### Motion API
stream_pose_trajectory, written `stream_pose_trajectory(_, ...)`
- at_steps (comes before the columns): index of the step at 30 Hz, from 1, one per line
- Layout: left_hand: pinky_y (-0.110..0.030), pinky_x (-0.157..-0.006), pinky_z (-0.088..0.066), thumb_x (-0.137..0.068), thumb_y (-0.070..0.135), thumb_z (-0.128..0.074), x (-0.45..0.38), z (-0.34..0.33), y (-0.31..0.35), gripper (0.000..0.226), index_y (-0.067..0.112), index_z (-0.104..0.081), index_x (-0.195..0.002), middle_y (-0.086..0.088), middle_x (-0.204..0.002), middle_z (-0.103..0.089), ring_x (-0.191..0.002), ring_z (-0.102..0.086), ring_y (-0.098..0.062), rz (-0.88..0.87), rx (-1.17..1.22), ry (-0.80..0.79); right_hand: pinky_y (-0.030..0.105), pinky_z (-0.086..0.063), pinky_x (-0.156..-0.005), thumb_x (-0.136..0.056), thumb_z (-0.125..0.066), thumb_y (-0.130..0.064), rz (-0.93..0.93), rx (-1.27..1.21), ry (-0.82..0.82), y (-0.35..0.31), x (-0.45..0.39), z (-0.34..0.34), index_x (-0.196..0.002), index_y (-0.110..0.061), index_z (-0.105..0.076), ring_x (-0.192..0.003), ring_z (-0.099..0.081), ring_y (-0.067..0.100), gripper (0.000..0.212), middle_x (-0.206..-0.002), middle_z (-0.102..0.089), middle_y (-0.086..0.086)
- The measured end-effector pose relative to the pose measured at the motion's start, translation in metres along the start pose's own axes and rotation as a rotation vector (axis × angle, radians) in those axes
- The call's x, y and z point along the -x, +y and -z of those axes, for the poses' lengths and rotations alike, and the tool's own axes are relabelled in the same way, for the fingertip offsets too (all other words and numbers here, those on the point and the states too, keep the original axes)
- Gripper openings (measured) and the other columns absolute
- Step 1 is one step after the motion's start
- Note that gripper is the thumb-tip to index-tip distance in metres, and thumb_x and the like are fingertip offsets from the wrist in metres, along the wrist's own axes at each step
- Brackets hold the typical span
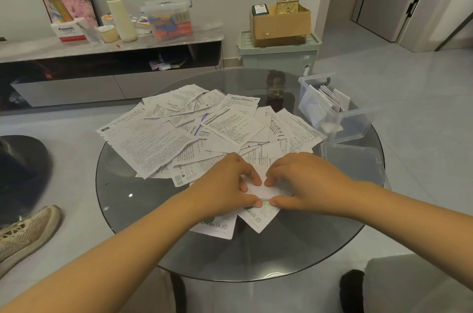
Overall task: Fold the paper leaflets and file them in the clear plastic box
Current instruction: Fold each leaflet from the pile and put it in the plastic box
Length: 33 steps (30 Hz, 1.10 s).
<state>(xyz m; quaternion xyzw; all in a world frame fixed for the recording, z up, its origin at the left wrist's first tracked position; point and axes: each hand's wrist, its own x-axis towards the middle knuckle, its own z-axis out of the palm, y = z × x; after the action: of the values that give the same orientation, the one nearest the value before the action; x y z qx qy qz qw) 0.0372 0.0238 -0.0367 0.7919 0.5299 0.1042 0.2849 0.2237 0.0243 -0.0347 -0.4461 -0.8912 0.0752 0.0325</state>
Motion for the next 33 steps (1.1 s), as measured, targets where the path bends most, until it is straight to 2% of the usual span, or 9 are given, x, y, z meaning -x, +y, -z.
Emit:
stream_pose_trajectory(5, -0.02, -0.089, -0.04, -0.072, 0.039, -0.077, -0.001, -0.002, -0.003, 0.032, 0.031, -0.065, -0.101, 0.014, -0.104, -0.043, -0.099, -0.042, -0.001, -0.071, -0.089, 0.018, 0.03, -0.045, -0.091, -0.088, -0.05, -0.046, 0.016, -0.003, 0.007, 0.0, 0.001, 0.001, -0.116, -0.03, -0.063, -0.108, -0.055, 0.01, 0.035, -0.118, -0.062, -0.014)
stream_pose_trajectory(7, -0.019, -0.088, -0.037, -0.076, 0.04, -0.074, -0.003, -0.003, -0.004, 0.027, 0.029, -0.067, -0.1, 0.016, -0.099, -0.041, -0.1, -0.037, 0.0, -0.104, -0.114, 0.044, 0.03, -0.046, -0.09, -0.089, -0.049, -0.045, -0.002, -0.038, 0.002, 0.002, 0.002, 0.003, -0.113, -0.03, -0.065, -0.106, -0.056, 0.009, 0.033, -0.116, -0.064, -0.013)
stream_pose_trajectory(12, -0.025, -0.078, -0.042, -0.087, 0.032, -0.062, -0.01, -0.007, -0.001, 0.017, 0.016, -0.068, -0.089, 0.008, -0.093, -0.051, -0.09, -0.048, -0.008, -0.06, -0.072, 0.134, 0.036, -0.049, -0.077, -0.091, -0.045, -0.034, -0.08, -0.105, -0.009, 0.005, -0.001, 0.0, -0.103, -0.022, -0.066, -0.091, -0.057, 0.015, 0.027, -0.098, -0.066, -0.004)
stream_pose_trajectory(16, -0.025, -0.071, -0.043, -0.087, 0.026, -0.062, -0.015, -0.008, 0.001, 0.006, 0.022, -0.063, -0.092, 0.01, -0.083, -0.057, -0.077, -0.052, -0.008, 0.009, 0.014, 0.175, 0.033, -0.048, -0.082, -0.088, -0.056, -0.026, -0.178, -0.262, 0.072, 0.007, -0.009, -0.005, -0.114, -0.024, -0.059, -0.094, -0.055, 0.013, 0.026, -0.104, -0.063, -0.004)
stream_pose_trajectory(20, -0.026, -0.073, -0.045, -0.082, 0.024, -0.07, -0.021, -0.011, 0.0, 0.022, 0.026, -0.055, -0.098, 0.006, -0.089, -0.056, -0.075, -0.051, -0.008, 0.054, 0.062, 0.181, 0.026, -0.041, -0.083, -0.085, -0.063, -0.024, -0.23, -0.319, 0.109, 0.008, -0.013, -0.011, -0.123, -0.03, -0.053, -0.092, -0.043, 0.008, 0.04, -0.099, -0.053, -0.008)
stream_pose_trajectory(24, -0.019, -0.075, -0.037, -0.08, 0.027, -0.073, -0.027, -0.009, -0.001, 0.03, 0.027, -0.059, -0.107, 0.007, -0.098, -0.048, -0.076, -0.045, -0.003, 0.077, 0.007, 0.157, 0.028, -0.037, -0.089, -0.084, -0.065, -0.033, -0.264, -0.238, 0.097, 0.01, -0.015, -0.009, -0.121, -0.031, -0.052, -0.1, -0.035, 0.009, 0.039, -0.102, -0.043, -0.01)
stream_pose_trajectory(28, -0.019, -0.074, -0.038, -0.078, 0.026, -0.075, -0.028, -0.008, 0.003, 0.022, 0.027, -0.059, -0.092, 0.01, -0.095, -0.047, -0.078, -0.047, -0.004, 0.106, 0.02, 0.153, 0.025, -0.033, -0.085, -0.081, -0.066, -0.04, -0.296, -0.154, 0.076, 0.013, -0.016, -0.006, -0.113, -0.027, -0.057, -0.098, -0.032, 0.009, 0.035, -0.102, -0.043, -0.007)
stream_pose_trajectory(31, -0.015, -0.062, -0.036, -0.077, 0.021, -0.076, -0.026, -0.008, 0.005, 0.022, 0.027, -0.055, -0.082, 0.015, -0.083, -0.051, -0.07, -0.048, -0.001, 0.119, 0.086, 0.149, 0.025, -0.034, -0.081, -0.08, -0.068, -0.04, -0.311, -0.183, 0.073, 0.012, -0.014, -0.004, -0.108, -0.026, -0.06, -0.097, -0.034, 0.01, 0.032, -0.099, -0.044, -0.007)
stream_pose_trajectory(33, -0.016, -0.061, -0.037, -0.077, 0.022, -0.075, -0.026, -0.006, 0.004, 0.022, 0.027, -0.054, -0.079, 0.013, -0.079, -0.055, -0.068, -0.049, -0.001, 0.129, 0.149, 0.147, 0.023, -0.034, -0.075, -0.079, -0.07, -0.037, -0.327, -0.252, 0.092, 0.012, -0.014, -0.003, -0.097, -0.024, -0.063, -0.091, -0.04, 0.009, 0.024, -0.094, -0.049, -0.007)
